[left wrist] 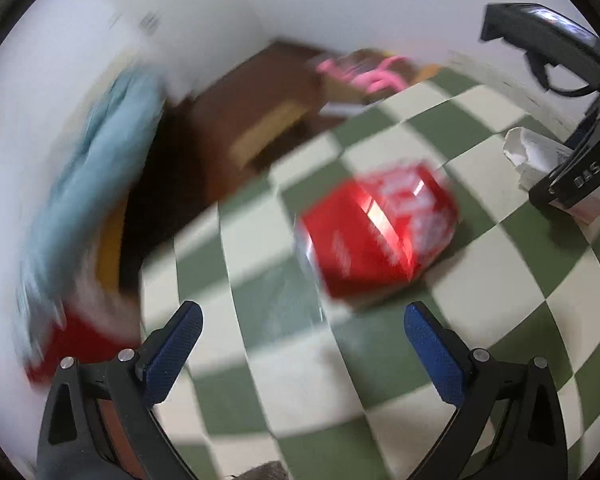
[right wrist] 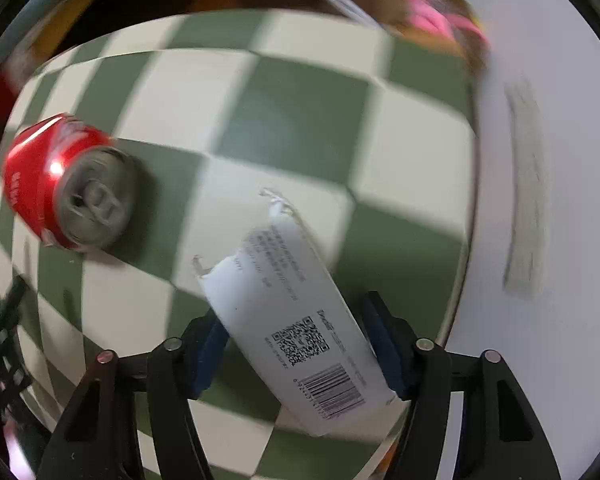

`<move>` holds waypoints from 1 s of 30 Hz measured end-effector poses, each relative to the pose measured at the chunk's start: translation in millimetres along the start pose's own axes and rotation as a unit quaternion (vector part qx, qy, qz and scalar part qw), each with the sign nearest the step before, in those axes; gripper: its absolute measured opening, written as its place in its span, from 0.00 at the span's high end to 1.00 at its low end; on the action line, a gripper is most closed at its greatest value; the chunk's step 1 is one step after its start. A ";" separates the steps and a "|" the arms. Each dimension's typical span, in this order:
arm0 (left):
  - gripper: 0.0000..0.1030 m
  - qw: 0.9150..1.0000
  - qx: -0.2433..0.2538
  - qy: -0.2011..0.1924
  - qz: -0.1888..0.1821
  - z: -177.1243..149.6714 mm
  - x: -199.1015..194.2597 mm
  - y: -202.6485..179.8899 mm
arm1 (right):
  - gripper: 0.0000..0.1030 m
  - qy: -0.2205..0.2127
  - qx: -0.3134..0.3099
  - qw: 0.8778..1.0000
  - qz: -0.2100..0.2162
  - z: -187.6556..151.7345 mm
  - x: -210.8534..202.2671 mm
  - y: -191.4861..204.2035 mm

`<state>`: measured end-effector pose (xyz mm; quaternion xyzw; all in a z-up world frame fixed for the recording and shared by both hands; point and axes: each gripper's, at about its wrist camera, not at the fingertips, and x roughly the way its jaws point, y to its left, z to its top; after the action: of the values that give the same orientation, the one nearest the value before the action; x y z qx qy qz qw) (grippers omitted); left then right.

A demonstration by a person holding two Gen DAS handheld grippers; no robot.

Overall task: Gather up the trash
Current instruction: 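Grasp the red cola can with the left tool while the right tool grasps the white barcode box, then carry the cola can and white box to the trash bin and release both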

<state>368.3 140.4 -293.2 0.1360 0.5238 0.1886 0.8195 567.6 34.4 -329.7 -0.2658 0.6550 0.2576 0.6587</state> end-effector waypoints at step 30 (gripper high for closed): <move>0.38 0.976 0.087 0.092 -0.176 29.1 48.9 -20.8 | 0.46 -0.033 0.052 0.998 0.019 -31.1 -6.1 -7.7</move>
<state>416.9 143.2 -329.4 0.0946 0.6273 0.0073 0.7729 550.2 7.5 -323.5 -0.2102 0.6501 0.2447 0.6880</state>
